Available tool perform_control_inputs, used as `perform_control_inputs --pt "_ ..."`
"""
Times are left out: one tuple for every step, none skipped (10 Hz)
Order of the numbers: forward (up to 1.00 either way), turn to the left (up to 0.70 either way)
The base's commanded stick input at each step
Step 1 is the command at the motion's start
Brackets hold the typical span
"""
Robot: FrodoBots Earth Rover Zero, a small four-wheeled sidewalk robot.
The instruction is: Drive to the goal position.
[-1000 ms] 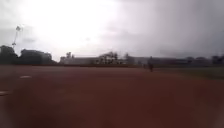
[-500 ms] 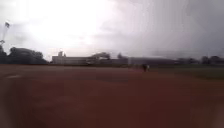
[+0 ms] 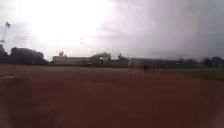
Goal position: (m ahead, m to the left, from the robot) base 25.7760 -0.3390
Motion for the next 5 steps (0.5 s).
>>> perform_control_inputs --pt "0.50 0.00" --pt "0.50 0.00" --pt "0.50 0.00" --pt "0.50 0.00" --pt "0.50 0.00"
